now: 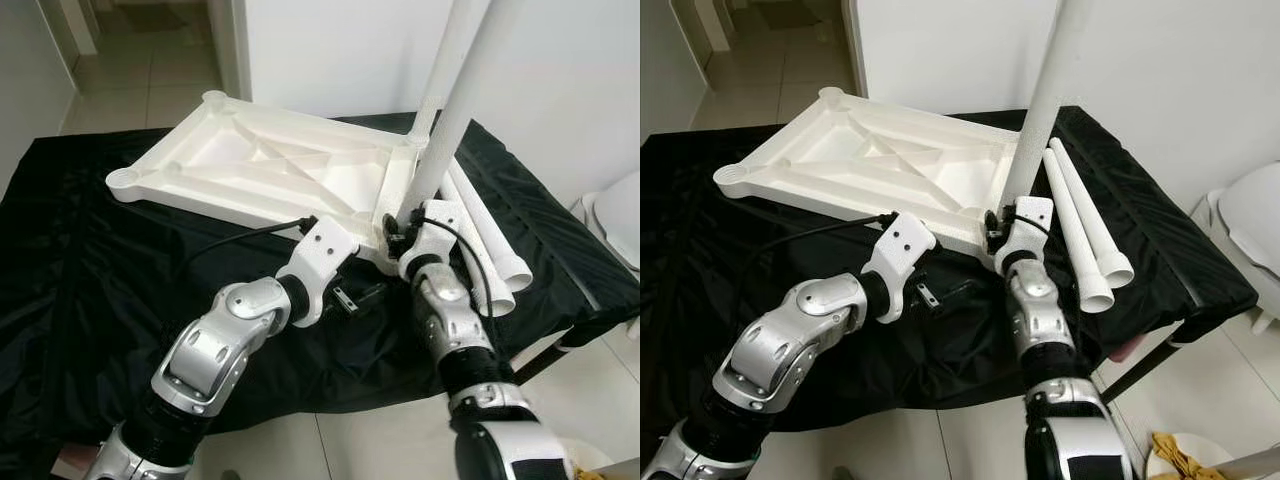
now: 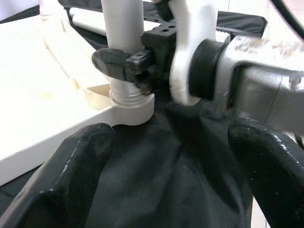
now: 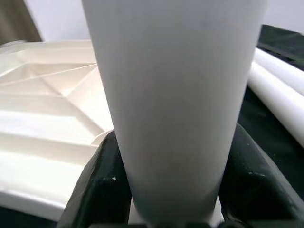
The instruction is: Building children table
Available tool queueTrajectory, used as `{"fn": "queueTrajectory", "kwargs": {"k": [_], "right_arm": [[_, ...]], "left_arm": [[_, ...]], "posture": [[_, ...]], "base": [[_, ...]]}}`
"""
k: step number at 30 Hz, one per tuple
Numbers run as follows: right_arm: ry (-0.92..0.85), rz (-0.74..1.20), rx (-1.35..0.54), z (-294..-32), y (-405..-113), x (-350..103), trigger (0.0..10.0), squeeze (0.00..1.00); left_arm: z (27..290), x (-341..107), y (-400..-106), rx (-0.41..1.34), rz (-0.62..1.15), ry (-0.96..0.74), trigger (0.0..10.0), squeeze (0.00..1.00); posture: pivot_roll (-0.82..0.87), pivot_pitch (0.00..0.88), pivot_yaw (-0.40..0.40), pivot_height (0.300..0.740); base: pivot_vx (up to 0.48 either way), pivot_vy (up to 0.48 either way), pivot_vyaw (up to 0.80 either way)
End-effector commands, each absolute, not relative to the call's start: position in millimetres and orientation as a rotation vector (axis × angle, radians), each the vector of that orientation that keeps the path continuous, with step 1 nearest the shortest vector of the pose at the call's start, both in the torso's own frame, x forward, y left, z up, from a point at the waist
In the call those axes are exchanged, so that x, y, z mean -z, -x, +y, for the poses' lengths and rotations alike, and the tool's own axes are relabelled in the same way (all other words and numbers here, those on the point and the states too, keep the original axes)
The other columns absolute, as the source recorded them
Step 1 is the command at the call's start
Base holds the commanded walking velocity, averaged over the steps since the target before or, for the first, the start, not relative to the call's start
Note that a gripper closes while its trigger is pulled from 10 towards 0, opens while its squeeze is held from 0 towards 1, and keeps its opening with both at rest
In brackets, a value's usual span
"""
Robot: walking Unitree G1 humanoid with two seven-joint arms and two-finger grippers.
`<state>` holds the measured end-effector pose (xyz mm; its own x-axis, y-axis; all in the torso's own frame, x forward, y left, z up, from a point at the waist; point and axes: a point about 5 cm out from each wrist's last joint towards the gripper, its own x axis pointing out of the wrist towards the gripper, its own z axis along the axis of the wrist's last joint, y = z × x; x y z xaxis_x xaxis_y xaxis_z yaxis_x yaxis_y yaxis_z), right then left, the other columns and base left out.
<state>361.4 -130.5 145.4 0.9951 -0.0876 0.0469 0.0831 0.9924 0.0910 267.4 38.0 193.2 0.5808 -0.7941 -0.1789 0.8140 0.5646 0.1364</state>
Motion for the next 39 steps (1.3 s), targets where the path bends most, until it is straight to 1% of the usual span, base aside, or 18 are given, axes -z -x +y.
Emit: {"fn": "queueTrajectory", "kwargs": {"k": [1,3,5,13,14,16,17,18,19,22,23,30,32,33,34,35,38,39], "right_arm": [[-0.124,0.046,0.144,-136.8,-355.7,-123.9,0.0,0.0],[-0.125,0.053,0.241,-135.6,-353.4,-122.8,0.0,0.0],[-0.131,0.051,0.266,-133.0,-353.1,-123.4,0.0,0.0],[-0.142,0.043,0.246,-127.5,-351.7,-125.8,0.0,0.0],[-0.129,0.029,0.234,-129.0,-351.5,-127.5,10.0,0.0],[-0.119,0.021,0.233,-129.8,-350.6,-128.9,10.0,0.0],[-0.107,0.011,0.22,-131.1,-350.4,-130.0,10.0,0.59],[-0.107,0.011,0.22,-131.1,-350.4,-130.0,10.0,0.59],[-0.115,-0.003,0.202,-133.5,-350.0,-131.1,10.0,1.0],[-0.11,-0.023,0.204,-137.5,-348.9,-133.2,10.0,1.0],[-0.106,-0.05,0.16,-145.6,-348.2,-135.0,10.0,1.0],[-0.081,-0.055,0.014,-152.8,-350.1,-136.8,10.0,1.0],[-0.081,-0.055,0.014,-152.8,-350.1,-136.8,10.0,1.0],[-0.073,-0.05,-0.032,-154.6,-351.2,-137.6,10.0,0.51],[-0.053,-0.05,-0.097,-156.9,-353.0,-138.8,10.0,0.0],[-0.025,-0.05,-0.188,-161.8,-355.8,-140.9,10.0,0.0],[-0.02,-0.053,-0.209,-163.3,-356.4,-142.0,10.0,0.0],[0.009,-0.047,-0.242,-166.5,-358.2,-142.5,10.0,0.0]], "left_arm": [[37.0,-190.3,-265.6,0.957,0.107,-0.215,10.0,0.0],[36.0,-189.7,-265.0,0.963,0.108,-0.215,10.0,0.0],[35.4,-189.4,-264.4,0.967,0.108,-0.215,10.0,0.0],[35.4,-188.8,-262.8,0.967,0.11,-0.215,10.0,0.0],[35.4,-188.7,-262.6,0.967,0.11,-0.215,10.0,0.0],[35.5,-188.6,-262.2,0.967,0.11,-0.214,10.0,0.0],[35.3,-188.6,-261.9,0.968,0.11,-0.214,10.0,0.0],[35.3,-188.6,-261.9,0.968,0.11,-0.214,10.0,0.0],[35.2,-188.7,-261.7,0.969,0.11,-0.213,10.0,0.0],[35.1,-188.6,-261.6,0.97,0.111,-0.213,10.0,0.0],[35.2,-188.4,-261.4,0.971,0.113,-0.214,10.0,0.0],[35.8,-188.8,-261.7,0.971,0.114,-0.215,10.0,0.0],[35.8,-188.8,-261.7,0.971,0.114,-0.215,10.0,0.0],[36.0,-188.8,-261.7,0.971,0.114,-0.215,10.0,0.0],[36.0,-189.0,-261.8,0.972,0.114,-0.216,10.0,0.0],[36.1,-189.3,-262.0,0.973,0.114,-0.216,10.0,0.0],[36.2,-189.4,-262.1,0.973,0.114,-0.216,10.0,0.0],[36.3,-189.6,-262.4,0.972,0.113,-0.216,10.0,0.0]], "posture": [[-0.06,0.0,-0.018,0.74],[-0.06,0.0,-0.019,0.74],[-0.06,0.0,-0.02,0.74],[-0.06,0.0,-0.022,0.74],[-0.06,0.0,-0.021,0.74],[-0.06,0.0,-0.02,0.74],[-0.06,0.0,-0.02,0.74],[-0.06,0.0,-0.02,0.74],[-0.06,0.0,-0.019,0.74],[-0.06,0.0,-0.017,0.74],[-0.06,0.0,-0.015,0.74],[-0.06,0.0,-0.012,0.74],[-0.06,0.0,-0.012,0.74],[-0.06,0.002,-0.008,0.74],[-0.06,0.002,-0.009,0.74],[-0.06,0.004,-0.007,0.74],[-0.06,0.004,-0.007,0.74],[-0.07,0.007,-0.005,0.74]], "base": [[0.0,0.0,0.0],[0.0,0.0,0.0],[0.0,0.0,0.0],[0.0,0.0,0.0],[0.0,0.0,0.0],[0.0,0.0,0.0],[0.0,0.0,0.0],[0.0,0.0,0.0],[0.0,0.0,0.0],[0.0,0.0,0.0],[0.0,0.0,0.0],[0.0,0.0,0.0],[0.0,0.0,0.0],[0.0,0.0,0.0],[0.0,0.0,0.0],[0.0,0.0,0.0],[0.0,0.0,0.0],[0.0,0.0,0.0]]}}
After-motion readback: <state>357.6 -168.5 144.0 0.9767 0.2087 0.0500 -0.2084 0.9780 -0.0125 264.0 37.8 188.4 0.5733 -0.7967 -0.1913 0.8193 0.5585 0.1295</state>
